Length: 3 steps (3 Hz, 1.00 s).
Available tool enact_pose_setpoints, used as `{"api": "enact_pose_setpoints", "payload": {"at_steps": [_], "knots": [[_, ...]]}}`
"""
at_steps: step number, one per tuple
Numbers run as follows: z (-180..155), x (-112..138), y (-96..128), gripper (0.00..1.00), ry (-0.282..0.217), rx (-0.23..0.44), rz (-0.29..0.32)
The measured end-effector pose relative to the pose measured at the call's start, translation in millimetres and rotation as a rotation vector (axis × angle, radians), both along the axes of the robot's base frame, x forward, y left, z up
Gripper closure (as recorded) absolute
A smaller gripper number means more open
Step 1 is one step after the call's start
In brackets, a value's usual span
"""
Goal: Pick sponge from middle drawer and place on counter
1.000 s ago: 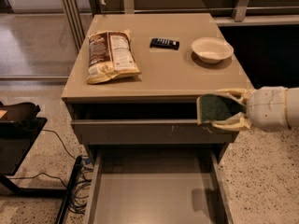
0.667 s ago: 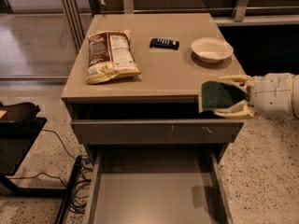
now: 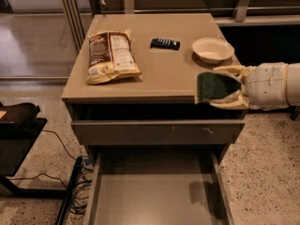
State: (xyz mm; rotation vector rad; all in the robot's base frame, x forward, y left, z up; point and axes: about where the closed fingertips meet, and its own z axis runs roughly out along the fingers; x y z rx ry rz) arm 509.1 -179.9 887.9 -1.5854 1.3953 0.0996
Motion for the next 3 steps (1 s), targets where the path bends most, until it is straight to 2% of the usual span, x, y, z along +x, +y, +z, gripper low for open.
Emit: {"api": "enact_pose_setpoints", "payload": {"at_steps": [1,2,3], "knots": [[23.5,37.9,10.8,1.0,-0.025,0.013,0.042],[45.6,81.5,30.2,1.0,-0.014,0.044,0.108],[51.4,123.8,46.3,1.0,0.038,0.021,0.15]]}}
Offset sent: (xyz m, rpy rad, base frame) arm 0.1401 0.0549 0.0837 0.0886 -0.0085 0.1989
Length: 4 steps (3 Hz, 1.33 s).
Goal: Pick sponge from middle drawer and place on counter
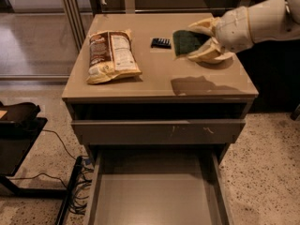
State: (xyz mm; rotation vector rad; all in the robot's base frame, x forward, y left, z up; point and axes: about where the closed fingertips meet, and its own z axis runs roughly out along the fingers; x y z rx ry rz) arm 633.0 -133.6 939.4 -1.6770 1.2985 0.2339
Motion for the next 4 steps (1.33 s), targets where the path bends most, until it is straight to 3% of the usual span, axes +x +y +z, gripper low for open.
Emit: {"api": "enact_pose_setpoints", "payload": {"at_steps": [1,2,4], "knots": [[-19.8,32.1,1.8,1.0,0.083,-0.062,-0.011],[-48.3,47.9,-5.7,1.0,0.174,-0.065,-0.036],[-84.4,53.3,-5.1,1.0,0.278,-0.026,-0.052]]}}
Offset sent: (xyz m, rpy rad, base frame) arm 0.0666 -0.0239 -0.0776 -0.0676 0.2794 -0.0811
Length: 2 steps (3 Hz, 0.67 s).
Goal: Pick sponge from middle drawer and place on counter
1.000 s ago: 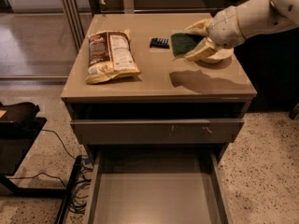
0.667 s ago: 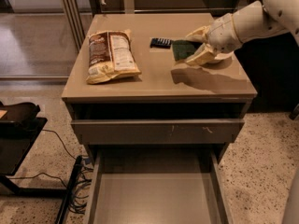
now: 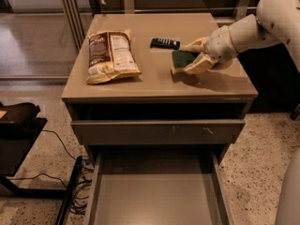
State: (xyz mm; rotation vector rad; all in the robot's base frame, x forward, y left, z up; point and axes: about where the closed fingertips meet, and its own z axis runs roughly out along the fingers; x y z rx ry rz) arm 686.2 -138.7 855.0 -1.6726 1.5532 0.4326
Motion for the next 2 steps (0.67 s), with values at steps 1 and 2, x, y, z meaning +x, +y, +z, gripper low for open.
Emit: {"api": "enact_pose_setpoints", "payload": {"at_steps": [1,2], "knots": [[-13.3,-4.9,13.8,0.81,0.035,0.009,0.022],[-13.7,-4.9,14.1,0.58,0.036,0.008,0.022]]}}
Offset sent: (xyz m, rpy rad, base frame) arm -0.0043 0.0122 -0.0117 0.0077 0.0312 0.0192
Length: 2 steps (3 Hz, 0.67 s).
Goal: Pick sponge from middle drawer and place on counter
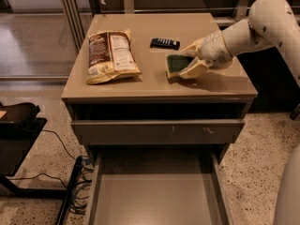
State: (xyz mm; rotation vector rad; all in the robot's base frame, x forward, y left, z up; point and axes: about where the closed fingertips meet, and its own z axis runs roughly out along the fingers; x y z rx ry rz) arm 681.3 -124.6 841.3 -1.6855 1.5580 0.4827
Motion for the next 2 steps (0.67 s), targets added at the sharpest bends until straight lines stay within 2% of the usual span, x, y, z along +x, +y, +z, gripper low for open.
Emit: {"api": "enact_pose_setpoints", "payload": {"at_steps": [2], "knots": [[0.0,0.0,0.1,0.12,0.0,0.0,0.0]]}}
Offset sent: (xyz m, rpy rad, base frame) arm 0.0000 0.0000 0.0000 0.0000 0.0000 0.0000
